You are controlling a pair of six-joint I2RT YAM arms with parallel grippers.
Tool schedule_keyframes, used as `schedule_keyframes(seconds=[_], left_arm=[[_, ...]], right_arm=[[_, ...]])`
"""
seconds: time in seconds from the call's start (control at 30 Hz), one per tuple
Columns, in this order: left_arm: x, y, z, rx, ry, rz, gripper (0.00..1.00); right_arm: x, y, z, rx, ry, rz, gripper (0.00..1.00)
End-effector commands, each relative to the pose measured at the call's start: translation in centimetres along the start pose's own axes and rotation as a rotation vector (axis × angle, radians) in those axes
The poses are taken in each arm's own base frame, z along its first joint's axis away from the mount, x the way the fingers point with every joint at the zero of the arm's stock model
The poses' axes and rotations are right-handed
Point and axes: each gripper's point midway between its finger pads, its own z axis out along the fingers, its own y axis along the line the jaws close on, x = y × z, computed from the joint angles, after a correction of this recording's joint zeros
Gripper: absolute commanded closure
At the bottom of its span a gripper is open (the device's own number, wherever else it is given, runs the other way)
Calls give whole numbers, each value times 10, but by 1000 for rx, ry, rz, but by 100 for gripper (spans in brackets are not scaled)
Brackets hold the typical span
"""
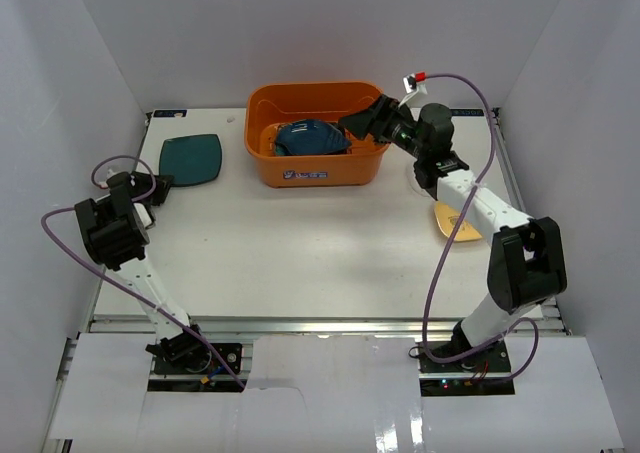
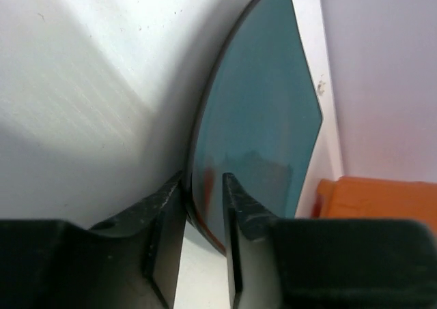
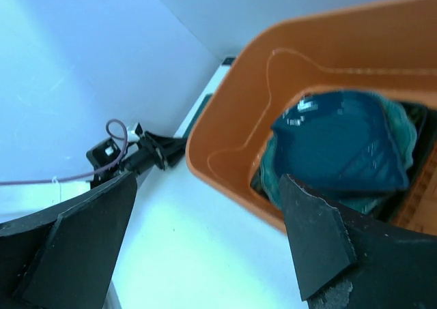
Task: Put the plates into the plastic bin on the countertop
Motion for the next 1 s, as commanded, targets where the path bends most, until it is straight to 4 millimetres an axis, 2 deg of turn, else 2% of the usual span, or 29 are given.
schedule_keyframes(seconds=[0.0, 0.1, 0.13, 0.17, 0.23, 0.27, 0.3, 0.4, 0.5, 0.53, 0.57, 0.63, 0.67, 0.73, 0.77, 0.87, 0.9, 0.97], left_arm=[[4, 1, 1, 30, -3, -22, 65], [4, 4, 7, 36, -10, -10, 77], [2, 4, 7, 39, -18, -5, 86], [2, 5, 8, 37, -22, -5, 91], [1, 6, 10, 40, -28, -1, 100], [1, 5, 10, 44, -30, 2, 100], [1, 3, 10, 55, -26, 2, 100], [0, -5, 5, 84, -21, -4, 100], [0, -22, -9, 134, -20, -40, 100], [5, -22, -16, 137, -13, -54, 100], [-2, -39, -27, 168, -34, -59, 100], [-4, -53, -41, 193, -41, -67, 100], [-7, -69, -56, 225, -50, -77, 100], [-10, -86, -73, 265, -62, -84, 100], [-14, -107, -90, 313, -71, -82, 100], [-24, -134, -115, 362, -106, -72, 100], [-31, -153, -132, 391, -134, -56, 100], [-39, -169, -149, 410, -173, -38, 100]], right_arm=[[-4, 21, -24, -48, -27, -40, 9], [17, 20, -48, -34, -1, -24, 9], [24, 18, -53, -29, 5, -17, 9], [37, 15, -65, -18, 21, -1, 9], [48, 11, -75, -2, 35, 11, 9], [51, 13, -82, 0, 35, 12, 9], [62, 8, -88, 14, 55, 15, 9], [70, 7, -101, 40, 76, -7, 9], [65, 3, -109, 76, 59, -36, 9], [63, 0, -110, 88, 53, -40, 9], [62, -1, -112, 92, 52, -34, 9], [60, -12, -117, 126, 38, -12, 9], [57, -15, -121, 142, 23, -6, 8], [54, -28, -131, 185, -4, 14, 8], [51, -32, -134, 201, -17, 13, 7], [43, -50, -150, 262, -57, 36, 4], [38, -60, -157, 299, -79, 48, 2], [41, -71, -165, 323, -80, 84, 0]])
